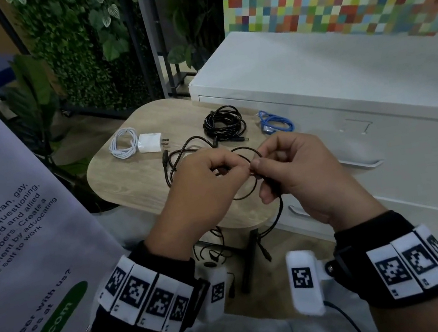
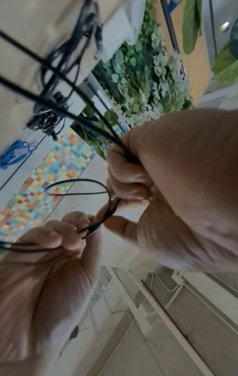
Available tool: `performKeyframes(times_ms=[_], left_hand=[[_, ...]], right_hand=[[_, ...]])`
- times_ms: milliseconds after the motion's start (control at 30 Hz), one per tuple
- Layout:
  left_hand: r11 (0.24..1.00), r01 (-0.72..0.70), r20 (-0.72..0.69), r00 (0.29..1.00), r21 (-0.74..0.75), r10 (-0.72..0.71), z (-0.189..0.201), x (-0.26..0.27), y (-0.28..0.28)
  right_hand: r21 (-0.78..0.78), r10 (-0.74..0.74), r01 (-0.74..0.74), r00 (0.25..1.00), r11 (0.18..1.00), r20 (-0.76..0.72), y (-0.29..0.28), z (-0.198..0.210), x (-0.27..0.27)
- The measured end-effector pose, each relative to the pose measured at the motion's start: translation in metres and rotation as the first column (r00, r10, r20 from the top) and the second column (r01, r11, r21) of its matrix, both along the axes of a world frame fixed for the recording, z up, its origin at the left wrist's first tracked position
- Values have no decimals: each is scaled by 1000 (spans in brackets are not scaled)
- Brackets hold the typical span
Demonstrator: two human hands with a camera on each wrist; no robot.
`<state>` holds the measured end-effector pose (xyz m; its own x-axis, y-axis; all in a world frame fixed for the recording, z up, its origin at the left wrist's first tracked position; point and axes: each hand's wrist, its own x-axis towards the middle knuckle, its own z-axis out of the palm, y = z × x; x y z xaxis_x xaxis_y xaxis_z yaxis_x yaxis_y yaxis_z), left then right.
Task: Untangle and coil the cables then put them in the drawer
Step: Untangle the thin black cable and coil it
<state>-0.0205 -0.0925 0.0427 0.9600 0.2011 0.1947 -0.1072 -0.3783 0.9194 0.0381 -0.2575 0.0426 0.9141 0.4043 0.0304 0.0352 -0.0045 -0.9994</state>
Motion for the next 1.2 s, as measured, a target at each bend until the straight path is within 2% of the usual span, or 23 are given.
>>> performKeyframes(times_ms=[167,233,300,433,600,700,833,933,1000,1033,1100,1167,1200], left_hand=[[944,-73,15,996,-322,83,-4,1,-6],[911,-82,-29,997,-405,77,-4,1,-7],[902,-78,-87,995,-425,45,-2,0,-6],[964,-3,-148,988,-265,-38,1,-3,2],[990,95,-78,992,-103,-103,2,-5,6],[997,72,-39,997,10,-72,-1,-2,7],[997,72,-28,997,-15,-73,3,-3,8],[985,100,-68,993,137,-92,1,-5,7],[988,43,-17,999,149,-41,-2,-3,6],[995,1,25,1000,104,-3,-2,-2,4],[987,-112,62,991,-119,120,-1,0,1],[908,-191,16,977,-372,212,3,1,-3],[883,-194,0,977,-427,214,4,1,-4]], right_hand=[[11,-28,29,999,1000,-31,2,-1,0],[5,-33,33,999,999,-26,2,-2,0],[3,-41,41,999,999,-7,1,-4,1],[8,-57,57,998,998,19,-4,-6,5],[3,-18,18,1000,1000,17,-4,-5,4],[-8,1,-1,1000,1000,25,-2,-3,3],[-23,-9,10,1000,1000,21,-2,-2,3],[-3,-12,12,1000,1000,14,1,-2,2],[3,-12,12,1000,1000,8,3,-1,2],[-7,-14,14,1000,1000,5,3,-1,3],[-44,-18,18,1000,999,0,3,-3,3],[-100,-24,25,1000,995,14,3,-5,4],[-124,-29,32,999,992,28,4,-6,4]])
